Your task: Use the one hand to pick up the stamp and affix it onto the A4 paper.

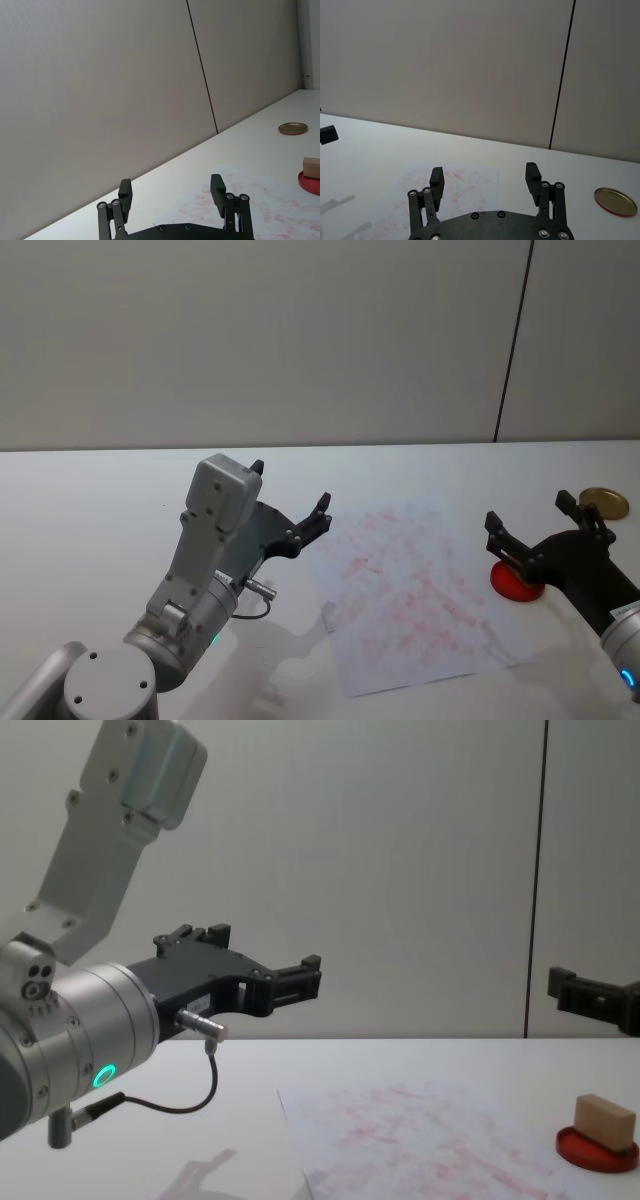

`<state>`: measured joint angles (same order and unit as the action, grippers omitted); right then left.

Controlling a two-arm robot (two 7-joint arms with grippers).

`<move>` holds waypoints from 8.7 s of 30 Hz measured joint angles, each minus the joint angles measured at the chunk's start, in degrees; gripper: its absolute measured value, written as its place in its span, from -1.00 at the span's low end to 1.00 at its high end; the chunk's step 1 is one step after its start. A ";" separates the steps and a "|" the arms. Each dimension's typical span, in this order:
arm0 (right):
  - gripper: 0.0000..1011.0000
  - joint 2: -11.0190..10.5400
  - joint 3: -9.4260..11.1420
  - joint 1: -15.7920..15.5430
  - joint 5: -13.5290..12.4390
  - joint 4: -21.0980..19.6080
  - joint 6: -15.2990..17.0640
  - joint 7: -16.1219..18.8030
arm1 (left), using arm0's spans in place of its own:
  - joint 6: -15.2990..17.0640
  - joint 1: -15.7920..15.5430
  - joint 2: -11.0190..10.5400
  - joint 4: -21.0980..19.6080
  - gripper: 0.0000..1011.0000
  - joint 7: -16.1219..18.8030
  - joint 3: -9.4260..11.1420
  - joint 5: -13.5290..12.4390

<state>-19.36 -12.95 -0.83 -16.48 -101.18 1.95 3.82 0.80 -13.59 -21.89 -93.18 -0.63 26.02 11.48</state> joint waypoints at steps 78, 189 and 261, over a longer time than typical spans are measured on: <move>0.74 0.46 1.92 9.54 -0.50 20.30 6.59 10.51 | 0.00 0.00 0.00 0.00 0.96 0.00 0.00 0.00; -0.57 -1.03 -1.07 4.25 2.44 13.54 9.57 18.06 | 0.00 0.00 0.00 0.00 0.96 0.00 0.00 0.00; -0.34 -0.25 1.25 11.24 3.37 23.39 5.74 13.19 | 0.00 0.00 0.00 0.00 0.96 0.00 0.00 0.00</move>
<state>-19.61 -11.70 10.41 -13.10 -77.79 7.69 17.00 0.79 -13.59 -21.89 -93.18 -0.62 26.02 11.48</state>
